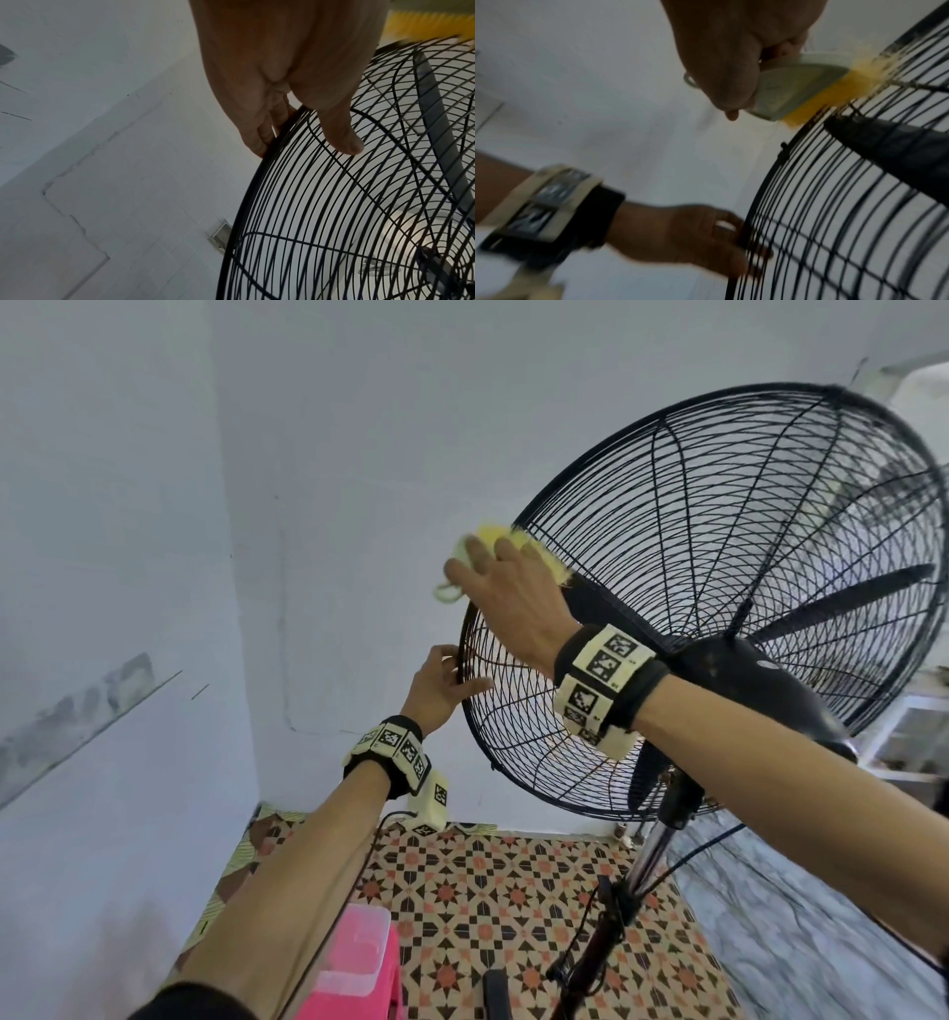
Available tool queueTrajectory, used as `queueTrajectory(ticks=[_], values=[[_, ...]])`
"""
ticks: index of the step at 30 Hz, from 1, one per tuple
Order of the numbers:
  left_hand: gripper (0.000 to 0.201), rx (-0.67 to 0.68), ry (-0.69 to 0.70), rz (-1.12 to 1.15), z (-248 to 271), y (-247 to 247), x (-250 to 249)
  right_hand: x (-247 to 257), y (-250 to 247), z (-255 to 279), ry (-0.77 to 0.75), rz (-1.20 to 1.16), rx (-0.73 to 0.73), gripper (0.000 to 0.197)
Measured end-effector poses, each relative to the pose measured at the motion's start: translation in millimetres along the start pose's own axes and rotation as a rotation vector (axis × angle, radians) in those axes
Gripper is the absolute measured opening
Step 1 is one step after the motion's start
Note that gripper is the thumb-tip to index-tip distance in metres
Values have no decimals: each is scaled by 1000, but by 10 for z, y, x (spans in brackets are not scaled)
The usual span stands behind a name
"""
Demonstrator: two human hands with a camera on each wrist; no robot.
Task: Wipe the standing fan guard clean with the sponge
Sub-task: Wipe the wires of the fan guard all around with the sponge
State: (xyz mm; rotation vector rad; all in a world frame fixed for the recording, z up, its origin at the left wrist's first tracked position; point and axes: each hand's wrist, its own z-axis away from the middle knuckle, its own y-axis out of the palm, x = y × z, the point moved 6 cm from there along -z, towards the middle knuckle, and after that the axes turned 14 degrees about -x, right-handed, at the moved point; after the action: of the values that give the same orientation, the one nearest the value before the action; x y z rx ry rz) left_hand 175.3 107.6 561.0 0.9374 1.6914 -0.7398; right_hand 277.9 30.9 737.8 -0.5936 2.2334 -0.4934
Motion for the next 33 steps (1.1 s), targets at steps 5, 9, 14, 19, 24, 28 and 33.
queueTrajectory(ticks=[5,9,14,19,24,28,33], values=[[10,56,150,29,32,-32,-139,287,240,507,-247,-311,220,33],[15,114,41,167,-26,-172,-147,-142,-119,458,13,-253,-280,24],[23,22,197,185,-209,-121,-622,-95,161,786,18,-325,-105,27],[17,-62,232,119,-441,-132,-750,-21,165,955,-7,-495,-168,39],[47,-112,81,177,-458,-183,-795,-227,18,804,104,-209,-287,33],[69,-97,55,133,-450,-236,-826,310,393,1009,-146,-190,238,36],[87,-64,33,94,-427,-315,-857,30,-24,719,27,-183,-42,45]])
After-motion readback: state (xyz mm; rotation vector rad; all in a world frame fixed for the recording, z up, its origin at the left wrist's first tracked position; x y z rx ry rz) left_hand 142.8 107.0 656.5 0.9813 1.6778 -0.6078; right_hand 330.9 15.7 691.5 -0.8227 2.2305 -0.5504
